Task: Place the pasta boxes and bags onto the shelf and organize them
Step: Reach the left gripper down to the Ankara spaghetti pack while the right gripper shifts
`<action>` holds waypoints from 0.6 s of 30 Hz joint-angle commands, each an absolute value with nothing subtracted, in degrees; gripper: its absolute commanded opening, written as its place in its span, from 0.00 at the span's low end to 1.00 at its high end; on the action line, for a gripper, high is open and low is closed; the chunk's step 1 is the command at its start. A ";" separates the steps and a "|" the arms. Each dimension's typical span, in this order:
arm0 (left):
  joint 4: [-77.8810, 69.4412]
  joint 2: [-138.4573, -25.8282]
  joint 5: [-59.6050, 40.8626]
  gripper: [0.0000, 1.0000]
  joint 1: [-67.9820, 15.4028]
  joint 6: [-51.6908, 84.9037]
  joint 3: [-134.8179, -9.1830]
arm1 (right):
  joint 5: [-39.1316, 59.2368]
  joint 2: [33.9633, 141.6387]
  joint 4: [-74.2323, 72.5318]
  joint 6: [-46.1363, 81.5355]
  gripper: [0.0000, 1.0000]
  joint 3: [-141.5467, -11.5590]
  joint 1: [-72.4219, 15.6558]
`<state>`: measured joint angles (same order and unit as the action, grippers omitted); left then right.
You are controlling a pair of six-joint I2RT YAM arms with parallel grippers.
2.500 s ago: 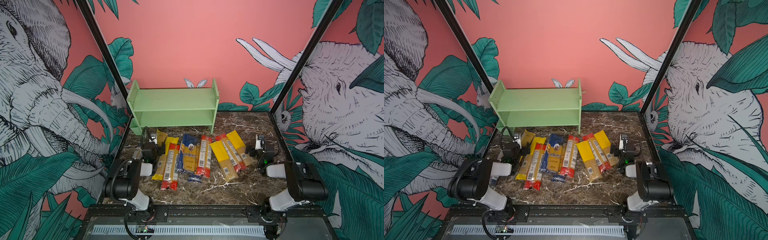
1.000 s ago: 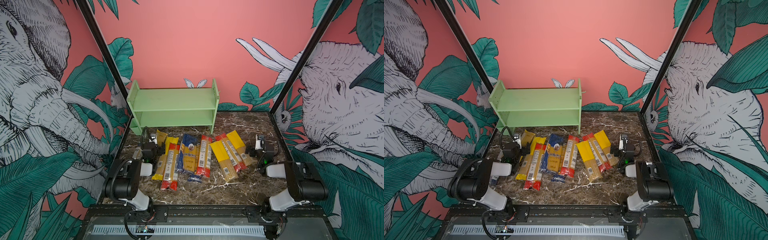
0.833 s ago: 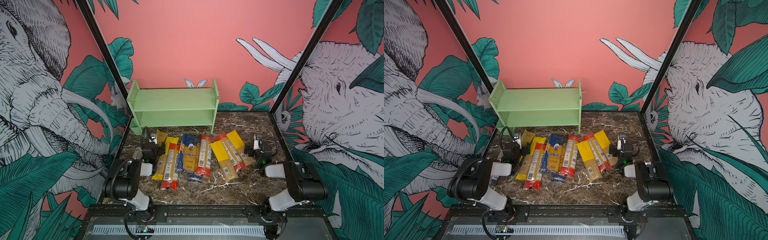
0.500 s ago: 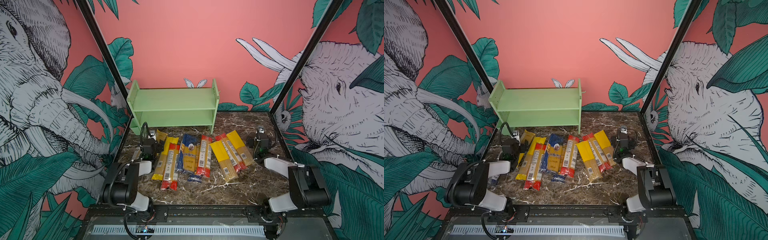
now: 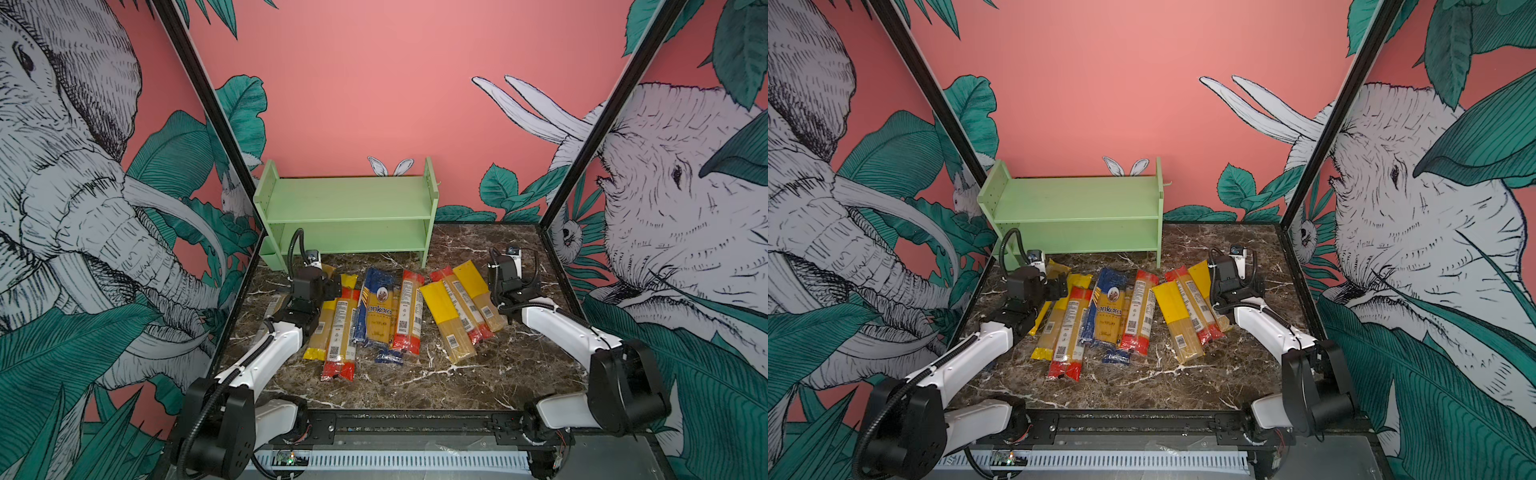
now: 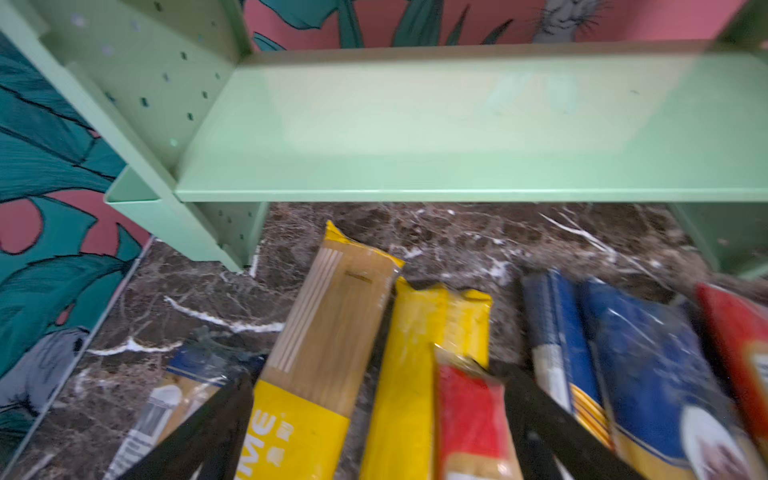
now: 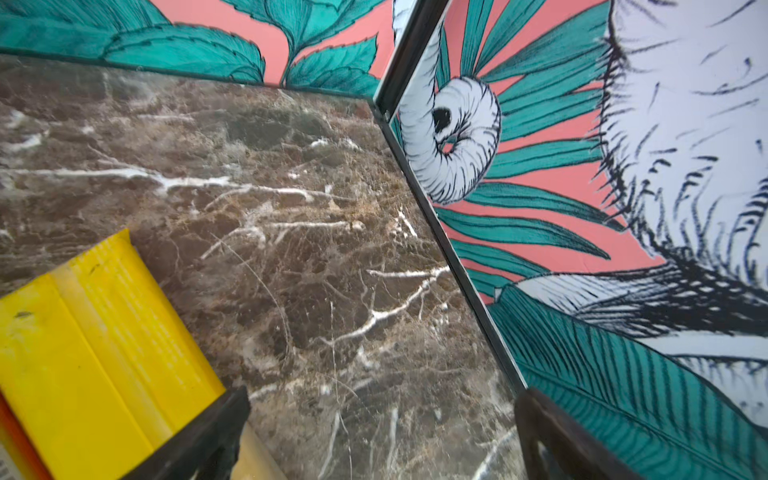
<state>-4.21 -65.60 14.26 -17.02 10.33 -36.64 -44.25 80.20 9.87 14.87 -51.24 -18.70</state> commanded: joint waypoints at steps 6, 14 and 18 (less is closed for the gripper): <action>17.14 -60.10 17.20 0.94 -35.60 20.82 -40.21 | -38.89 79.32 26.84 20.34 0.99 -57.54 -19.25; 22.74 -64.46 30.26 0.92 -54.96 34.05 -40.09 | -27.20 72.67 24.51 20.87 0.99 -53.91 -19.56; 23.50 -68.69 31.02 0.92 -57.73 39.60 -39.76 | -24.79 70.23 25.12 20.73 0.99 -53.08 -19.69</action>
